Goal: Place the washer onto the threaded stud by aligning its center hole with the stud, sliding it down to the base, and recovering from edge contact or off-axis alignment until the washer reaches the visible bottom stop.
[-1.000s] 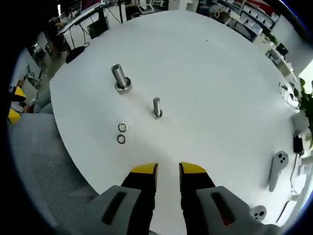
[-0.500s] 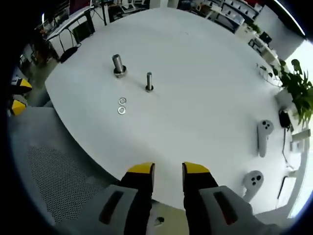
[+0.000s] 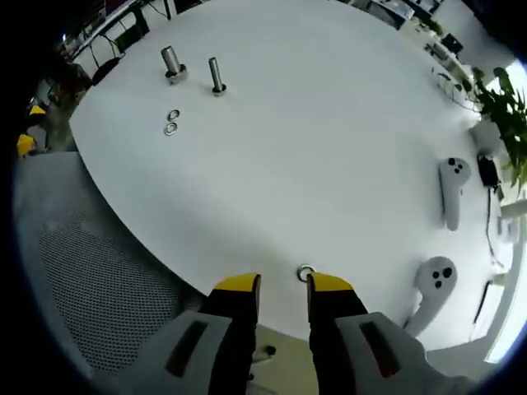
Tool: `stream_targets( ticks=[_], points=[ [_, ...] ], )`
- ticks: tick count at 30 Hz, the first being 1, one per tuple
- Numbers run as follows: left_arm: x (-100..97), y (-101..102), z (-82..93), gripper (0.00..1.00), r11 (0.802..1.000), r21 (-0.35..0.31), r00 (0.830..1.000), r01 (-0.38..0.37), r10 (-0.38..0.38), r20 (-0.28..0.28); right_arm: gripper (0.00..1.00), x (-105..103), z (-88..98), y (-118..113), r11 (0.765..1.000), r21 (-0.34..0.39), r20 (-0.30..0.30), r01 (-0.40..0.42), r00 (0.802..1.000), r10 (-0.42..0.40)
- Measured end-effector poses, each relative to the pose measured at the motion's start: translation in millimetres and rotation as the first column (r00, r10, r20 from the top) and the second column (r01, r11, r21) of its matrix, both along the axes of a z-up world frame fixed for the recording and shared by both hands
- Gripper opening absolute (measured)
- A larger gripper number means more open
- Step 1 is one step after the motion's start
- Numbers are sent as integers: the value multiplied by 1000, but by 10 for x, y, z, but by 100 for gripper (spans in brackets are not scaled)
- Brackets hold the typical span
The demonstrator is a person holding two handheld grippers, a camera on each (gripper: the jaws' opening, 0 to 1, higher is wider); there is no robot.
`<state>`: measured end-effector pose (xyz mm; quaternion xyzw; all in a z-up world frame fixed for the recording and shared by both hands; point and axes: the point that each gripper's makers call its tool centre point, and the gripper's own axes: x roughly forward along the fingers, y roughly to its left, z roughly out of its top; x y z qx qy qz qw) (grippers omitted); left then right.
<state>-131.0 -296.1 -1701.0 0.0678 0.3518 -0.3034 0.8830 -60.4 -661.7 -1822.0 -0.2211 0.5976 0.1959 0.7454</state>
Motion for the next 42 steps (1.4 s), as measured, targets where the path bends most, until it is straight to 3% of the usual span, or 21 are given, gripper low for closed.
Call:
stream_targets(
  ticks=[7,10,16,18,21,30,34,39,42],
  points=[
    [-6,69,-88,26,999,38,999,-27,28,-36,25,44,-191,-205,1000,26,-11,-6,1000,6],
    [-15,133,-147,26,996,66,997,-53,57,-60,25,93,-191,-199,998,41,11,-53,999,53],
    [7,174,-123,26,994,77,996,-78,82,-43,24,92,-299,-219,988,33,-13,-148,989,149],
    [9,186,-129,26,993,86,995,-82,86,-44,23,47,-312,-216,987,57,-29,-150,988,152],
    [3,189,-137,26,992,94,995,-80,84,-48,22,73,-292,-214,987,98,-7,-130,991,131],
    [0,241,-160,26,988,120,993,-100,107,-53,20,56,-298,-201,957,88,-14,-275,961,277],
    [6,253,-158,26,987,123,993,-105,111,-50,16,51,-300,-185,926,72,-2,-370,928,372],
    [4,275,-168,27,985,133,991,-112,120,-53,15,78,-303,-190,936,74,-25,-345,937,347],
    [2,276,-170,27,984,137,991,-111,119,-54,14,66,-297,-164,932,60,-49,-357,932,360]
  ],
)
